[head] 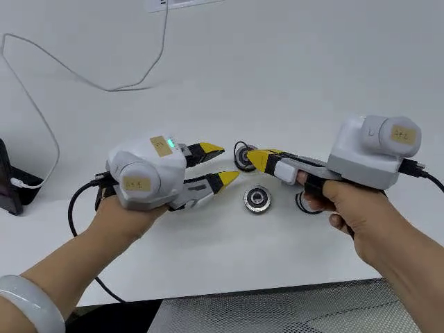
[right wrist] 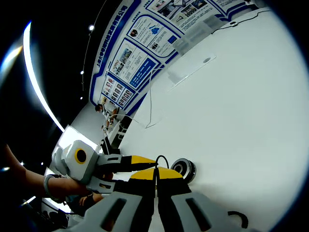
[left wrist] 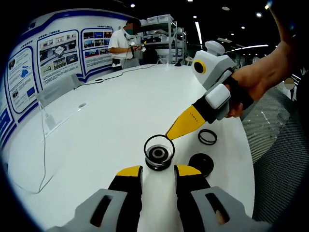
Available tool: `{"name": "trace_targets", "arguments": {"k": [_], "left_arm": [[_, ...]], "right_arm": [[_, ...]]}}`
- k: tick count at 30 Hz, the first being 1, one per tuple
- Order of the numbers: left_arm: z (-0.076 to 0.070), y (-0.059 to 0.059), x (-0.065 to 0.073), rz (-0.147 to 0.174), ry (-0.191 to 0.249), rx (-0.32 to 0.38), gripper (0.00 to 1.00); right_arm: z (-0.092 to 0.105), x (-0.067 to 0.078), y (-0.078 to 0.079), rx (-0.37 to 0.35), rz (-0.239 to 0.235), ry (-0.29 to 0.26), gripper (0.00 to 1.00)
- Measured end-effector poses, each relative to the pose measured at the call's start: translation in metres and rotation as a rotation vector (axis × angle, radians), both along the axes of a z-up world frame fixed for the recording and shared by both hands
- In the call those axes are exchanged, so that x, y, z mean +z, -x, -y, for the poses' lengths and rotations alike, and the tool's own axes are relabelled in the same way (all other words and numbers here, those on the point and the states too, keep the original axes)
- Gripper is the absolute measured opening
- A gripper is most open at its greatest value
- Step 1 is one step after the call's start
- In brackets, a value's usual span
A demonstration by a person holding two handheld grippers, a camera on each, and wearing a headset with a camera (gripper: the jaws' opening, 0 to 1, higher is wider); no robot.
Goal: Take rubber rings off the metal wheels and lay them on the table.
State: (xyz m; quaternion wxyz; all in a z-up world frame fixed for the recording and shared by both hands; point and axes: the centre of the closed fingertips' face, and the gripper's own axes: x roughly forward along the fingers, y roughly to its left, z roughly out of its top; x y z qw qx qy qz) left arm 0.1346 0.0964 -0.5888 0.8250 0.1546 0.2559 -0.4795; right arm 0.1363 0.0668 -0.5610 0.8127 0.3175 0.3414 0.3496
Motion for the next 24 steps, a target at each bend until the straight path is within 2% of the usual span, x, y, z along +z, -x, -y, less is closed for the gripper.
{"name": "trace_targets", "arguments": {"k": [4,8,10,16,20,24], "left_arm": [[-0.003,0.004,0.002,-0.003,0.006,0.008,0.29],[-0.009,0.005,0.003,-0.006,0.019,0.033,0.38],[-0.011,0.007,0.004,-0.012,0.033,0.035,0.4],[-0.01,0.012,0.009,-0.017,0.075,0.031,0.48],[-0.012,0.016,0.008,-0.025,0.081,0.034,0.51],[-0.015,0.019,0.005,-0.037,0.08,0.04,0.53]], "right_arm": [[0.006,0.01,0.008,-0.003,0.001,-0.018,0.01],[0.021,0.021,0.021,-0.012,0.002,-0.026,0.02],[0.031,0.022,0.028,-0.023,-0.005,-0.017,0.02],[0.063,0.008,0.048,-0.061,-0.059,0.02,0.02],[0.08,-0.001,0.058,-0.093,-0.102,0.03,0.02],[0.088,-0.009,0.062,-0.121,-0.145,0.016,0.02]]}}
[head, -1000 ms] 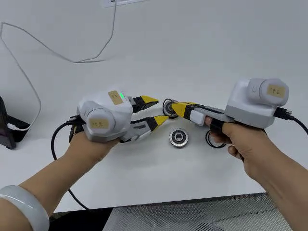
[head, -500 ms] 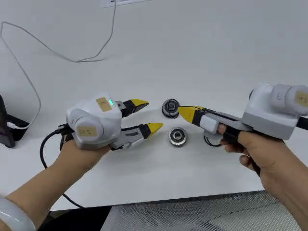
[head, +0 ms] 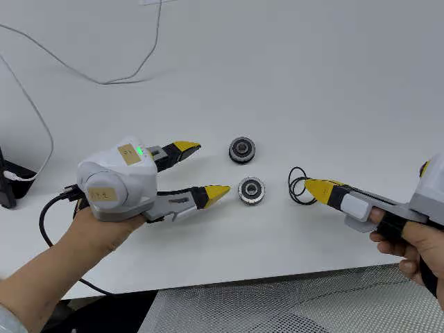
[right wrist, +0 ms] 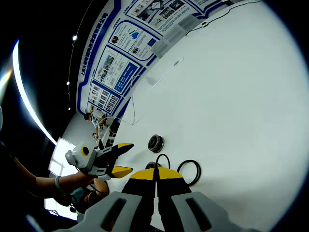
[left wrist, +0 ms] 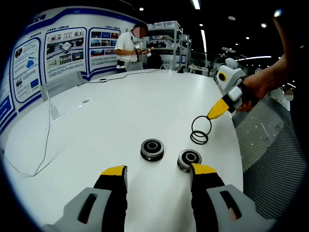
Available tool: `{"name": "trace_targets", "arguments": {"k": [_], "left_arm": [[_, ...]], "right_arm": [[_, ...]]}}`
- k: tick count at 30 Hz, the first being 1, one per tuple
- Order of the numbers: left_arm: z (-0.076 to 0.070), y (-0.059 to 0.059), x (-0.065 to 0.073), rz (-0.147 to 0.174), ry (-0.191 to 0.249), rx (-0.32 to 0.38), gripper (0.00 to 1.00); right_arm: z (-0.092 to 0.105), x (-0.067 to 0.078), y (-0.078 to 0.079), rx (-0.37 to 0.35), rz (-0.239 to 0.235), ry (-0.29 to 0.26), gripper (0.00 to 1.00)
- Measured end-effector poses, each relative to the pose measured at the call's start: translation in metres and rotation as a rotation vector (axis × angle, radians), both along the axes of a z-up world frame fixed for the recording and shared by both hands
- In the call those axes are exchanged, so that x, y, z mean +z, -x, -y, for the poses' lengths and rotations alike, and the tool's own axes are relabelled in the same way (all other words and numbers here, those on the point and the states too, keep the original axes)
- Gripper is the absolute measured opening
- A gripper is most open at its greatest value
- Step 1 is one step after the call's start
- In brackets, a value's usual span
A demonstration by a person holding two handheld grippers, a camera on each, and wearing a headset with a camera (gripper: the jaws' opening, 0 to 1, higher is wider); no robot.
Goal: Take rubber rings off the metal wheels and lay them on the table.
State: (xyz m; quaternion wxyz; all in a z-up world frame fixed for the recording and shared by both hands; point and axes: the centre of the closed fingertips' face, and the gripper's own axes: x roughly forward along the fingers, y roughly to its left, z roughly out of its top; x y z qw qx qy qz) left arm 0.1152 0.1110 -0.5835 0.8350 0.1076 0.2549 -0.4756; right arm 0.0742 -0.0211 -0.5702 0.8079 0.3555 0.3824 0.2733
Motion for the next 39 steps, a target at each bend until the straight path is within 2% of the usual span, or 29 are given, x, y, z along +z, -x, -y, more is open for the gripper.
{"name": "trace_targets", "arguments": {"k": [3,10,13,15,18,22,24,26,31,32,37,39], "left_arm": [[-0.002,0.001,-0.001,-0.003,0.0,0.004,0.53],[-0.004,0.004,-0.001,-0.01,-0.001,0.011,0.53],[-0.005,0.004,-0.003,-0.013,-0.006,0.012,0.53],[-0.005,0.004,-0.003,-0.013,-0.006,0.013,0.52],[-0.005,0.004,-0.003,-0.015,-0.007,0.013,0.52],[-0.004,0.004,-0.002,-0.013,-0.004,0.012,0.51],[-0.004,0.004,-0.002,-0.013,-0.006,0.011,0.51],[-0.003,0.003,-0.001,-0.011,-0.004,0.012,0.51],[0.001,0.002,0.0,-0.007,0.0,0.006,0.5],[0.002,0.002,0.0,-0.005,0.002,0.005,0.5],[0.01,-0.003,0.003,0.011,0.009,-0.005,0.46],[0.015,-0.007,0.005,0.02,0.011,-0.006,0.42]], "right_arm": [[0.004,-0.008,0.001,-0.011,-0.017,0.007,0.02],[0.011,-0.02,0.002,-0.005,-0.031,0.085,0.02],[0.013,-0.024,0.003,0.02,-0.02,0.144,0.03],[0.015,-0.027,0.003,0.042,-0.006,0.19,0.07],[0.017,-0.03,0.003,0.084,0.029,0.275,0.09],[0.022,-0.035,0.005,0.207,0.103,0.465,0.12],[0.023,-0.038,0.009,0.291,0.144,0.558,0.15],[0.025,-0.04,0.009,0.338,0.175,0.63,0.16],[0.023,-0.037,0.004,0.361,0.229,0.679,0.18],[0.022,-0.036,0.002,0.358,0.232,0.672,0.18],[0.004,-0.024,-0.012,0.296,0.232,0.535,0.18],[-0.004,-0.019,-0.02,0.253,0.216,0.465,0.18]]}}
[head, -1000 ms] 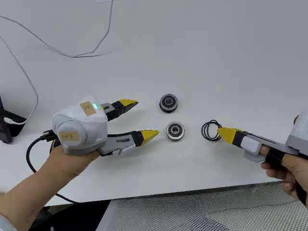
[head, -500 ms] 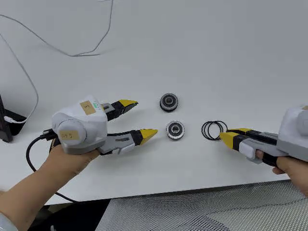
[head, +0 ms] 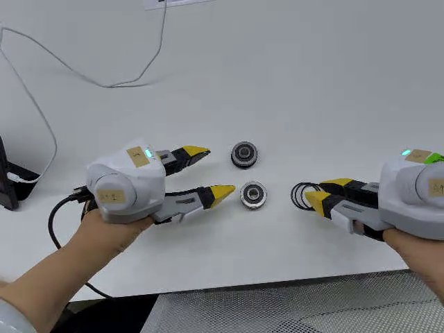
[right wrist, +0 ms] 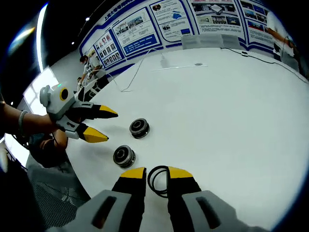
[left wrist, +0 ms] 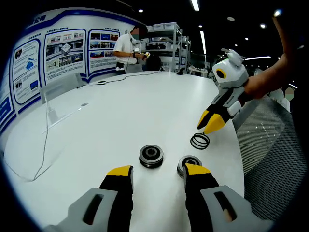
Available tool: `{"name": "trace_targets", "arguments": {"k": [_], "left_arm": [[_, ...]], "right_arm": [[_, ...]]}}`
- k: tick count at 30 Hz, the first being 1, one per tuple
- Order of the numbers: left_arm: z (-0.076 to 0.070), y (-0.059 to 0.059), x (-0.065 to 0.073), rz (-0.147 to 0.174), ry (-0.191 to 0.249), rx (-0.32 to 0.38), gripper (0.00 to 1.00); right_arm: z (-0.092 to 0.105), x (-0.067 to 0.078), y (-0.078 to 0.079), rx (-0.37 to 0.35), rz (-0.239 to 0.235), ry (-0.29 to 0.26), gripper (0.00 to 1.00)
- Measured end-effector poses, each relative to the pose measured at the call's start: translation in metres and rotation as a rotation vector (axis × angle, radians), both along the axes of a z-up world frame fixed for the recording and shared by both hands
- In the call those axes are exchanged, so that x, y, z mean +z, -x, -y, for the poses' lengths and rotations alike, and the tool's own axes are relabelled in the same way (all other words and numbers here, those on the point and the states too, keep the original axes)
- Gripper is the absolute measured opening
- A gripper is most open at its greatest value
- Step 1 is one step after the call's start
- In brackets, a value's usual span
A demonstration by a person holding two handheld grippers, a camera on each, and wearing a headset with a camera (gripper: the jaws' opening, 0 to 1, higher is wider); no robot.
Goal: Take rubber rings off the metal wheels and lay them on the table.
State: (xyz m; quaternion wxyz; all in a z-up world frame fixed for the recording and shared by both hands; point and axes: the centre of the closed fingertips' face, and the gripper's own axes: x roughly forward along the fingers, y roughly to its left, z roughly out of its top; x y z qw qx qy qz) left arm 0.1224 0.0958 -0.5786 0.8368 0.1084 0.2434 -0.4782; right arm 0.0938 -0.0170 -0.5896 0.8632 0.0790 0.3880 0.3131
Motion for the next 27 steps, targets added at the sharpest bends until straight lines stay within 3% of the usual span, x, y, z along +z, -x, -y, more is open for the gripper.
{"name": "trace_targets", "arguments": {"k": [2,5,15,27], "left_arm": [[0.005,-0.004,0.0,0.004,0.004,-0.001,0.39],[0.01,-0.011,0.0,0.012,0.002,0.004,0.37],[0.02,-0.02,-0.003,0.017,-0.004,-0.002,0.32],[0.027,-0.026,-0.011,0.013,-0.031,-0.021,0.27]], "right_arm": [[-0.006,0.004,-0.009,-0.044,-0.016,-0.081,0.17],[-0.014,0.007,-0.018,-0.082,-0.039,-0.158,0.17],[-0.037,0.004,-0.034,-0.101,-0.053,-0.226,0.16],[-0.054,0.0,-0.042,-0.092,-0.061,-0.242,0.15]]}}
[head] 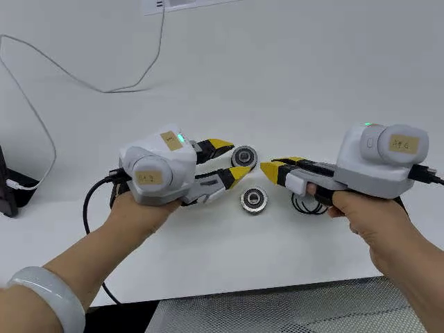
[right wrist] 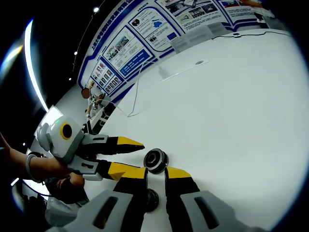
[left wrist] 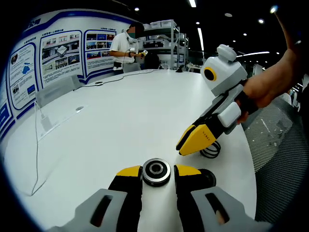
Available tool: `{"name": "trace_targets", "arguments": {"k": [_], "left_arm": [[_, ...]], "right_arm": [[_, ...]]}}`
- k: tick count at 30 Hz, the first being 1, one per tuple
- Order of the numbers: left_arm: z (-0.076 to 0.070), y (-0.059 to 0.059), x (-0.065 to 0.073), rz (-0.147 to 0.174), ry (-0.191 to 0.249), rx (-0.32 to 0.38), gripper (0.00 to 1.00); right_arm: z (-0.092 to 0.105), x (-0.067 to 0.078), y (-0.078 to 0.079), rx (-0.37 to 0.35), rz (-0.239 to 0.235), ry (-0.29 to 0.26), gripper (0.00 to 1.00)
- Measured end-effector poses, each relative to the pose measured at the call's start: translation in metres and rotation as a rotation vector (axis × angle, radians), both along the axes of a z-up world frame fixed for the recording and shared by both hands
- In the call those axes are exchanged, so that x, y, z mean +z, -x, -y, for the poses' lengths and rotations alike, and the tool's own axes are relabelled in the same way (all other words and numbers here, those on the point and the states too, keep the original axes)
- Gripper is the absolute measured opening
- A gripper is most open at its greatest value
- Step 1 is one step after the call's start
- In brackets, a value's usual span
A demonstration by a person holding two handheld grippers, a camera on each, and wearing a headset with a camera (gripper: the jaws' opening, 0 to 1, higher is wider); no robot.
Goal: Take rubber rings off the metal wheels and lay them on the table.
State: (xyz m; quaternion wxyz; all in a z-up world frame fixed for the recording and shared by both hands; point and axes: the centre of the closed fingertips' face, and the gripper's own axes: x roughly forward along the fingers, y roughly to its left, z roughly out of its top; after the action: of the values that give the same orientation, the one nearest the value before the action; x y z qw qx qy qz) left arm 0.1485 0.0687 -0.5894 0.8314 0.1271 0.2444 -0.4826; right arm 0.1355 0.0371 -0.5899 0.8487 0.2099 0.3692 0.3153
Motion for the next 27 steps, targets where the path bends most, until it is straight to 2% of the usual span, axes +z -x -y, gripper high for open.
{"name": "trace_targets", "arguments": {"k": [6,19,27], "left_arm": [[0.005,-0.003,-0.003,0.0,-0.012,-0.014,0.21],[0.008,-0.004,-0.013,0.004,-0.063,-0.051,0.16],[0.008,-0.005,-0.01,0.004,-0.054,-0.053,0.14]], "right_arm": [[-0.002,-0.001,-0.003,-0.007,-0.011,-0.021,0.15],[-0.009,-0.005,-0.008,-0.025,-0.043,-0.069,0.15],[-0.013,-0.011,-0.013,-0.049,-0.077,-0.103,0.16]]}}
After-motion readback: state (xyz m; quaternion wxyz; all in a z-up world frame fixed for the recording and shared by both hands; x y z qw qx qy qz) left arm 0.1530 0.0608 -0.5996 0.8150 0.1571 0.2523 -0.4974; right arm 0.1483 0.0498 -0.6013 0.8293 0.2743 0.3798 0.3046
